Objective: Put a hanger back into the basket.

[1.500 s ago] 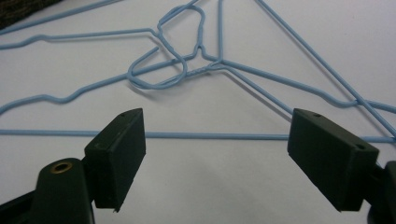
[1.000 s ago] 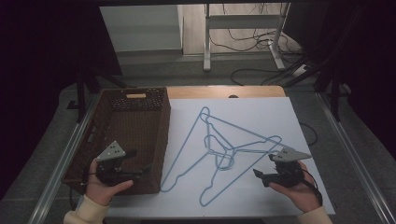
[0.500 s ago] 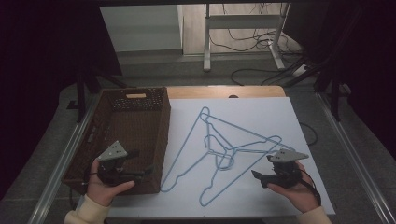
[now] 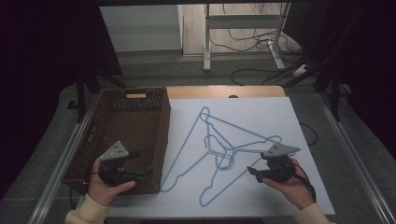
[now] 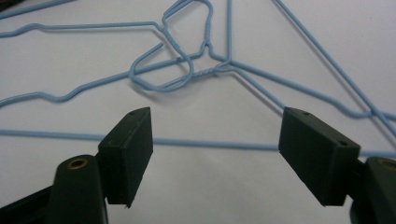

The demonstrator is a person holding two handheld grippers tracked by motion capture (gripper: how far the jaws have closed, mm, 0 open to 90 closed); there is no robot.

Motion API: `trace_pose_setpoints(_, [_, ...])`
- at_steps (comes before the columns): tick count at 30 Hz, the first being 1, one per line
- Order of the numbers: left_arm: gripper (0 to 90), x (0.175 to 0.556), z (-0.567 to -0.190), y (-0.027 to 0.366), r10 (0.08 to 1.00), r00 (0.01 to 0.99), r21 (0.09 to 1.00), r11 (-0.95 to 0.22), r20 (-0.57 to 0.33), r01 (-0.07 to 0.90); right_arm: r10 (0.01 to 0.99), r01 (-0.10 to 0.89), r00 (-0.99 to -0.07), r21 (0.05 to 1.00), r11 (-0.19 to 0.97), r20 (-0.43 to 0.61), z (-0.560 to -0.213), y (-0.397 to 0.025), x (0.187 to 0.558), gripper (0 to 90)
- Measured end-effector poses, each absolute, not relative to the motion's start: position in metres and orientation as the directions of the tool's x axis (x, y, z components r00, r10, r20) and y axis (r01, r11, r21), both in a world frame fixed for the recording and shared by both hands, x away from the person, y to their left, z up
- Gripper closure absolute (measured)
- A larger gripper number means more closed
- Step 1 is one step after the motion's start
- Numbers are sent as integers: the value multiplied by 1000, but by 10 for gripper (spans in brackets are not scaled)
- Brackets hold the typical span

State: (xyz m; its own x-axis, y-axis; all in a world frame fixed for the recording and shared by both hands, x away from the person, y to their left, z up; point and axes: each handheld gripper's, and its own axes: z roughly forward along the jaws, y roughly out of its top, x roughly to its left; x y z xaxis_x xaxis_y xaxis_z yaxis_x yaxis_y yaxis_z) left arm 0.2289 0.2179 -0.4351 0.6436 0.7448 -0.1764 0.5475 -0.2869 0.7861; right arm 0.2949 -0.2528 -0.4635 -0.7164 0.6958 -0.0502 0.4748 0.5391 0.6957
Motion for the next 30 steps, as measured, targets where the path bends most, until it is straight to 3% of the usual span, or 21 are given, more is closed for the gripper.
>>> trace_pose_setpoints(16, [189, 228, -435, 218, 744, 645, 786, -287, -177, 547, 598, 478, -800, 555, 681, -45, -480, -178, 364, 457])
trace_pose_setpoints(22, [189, 228, -435, 220, 745, 642, 787, -284, -178, 548, 578, 480, -814, 494, 724, -56, -490, -165, 371, 504])
trace_pose_setpoints(30, [190, 228, -435, 218, 743, 646, 786, -289, -177, 547, 562, 478, -823, 435, 763, -82, -496, -161, 373, 637])
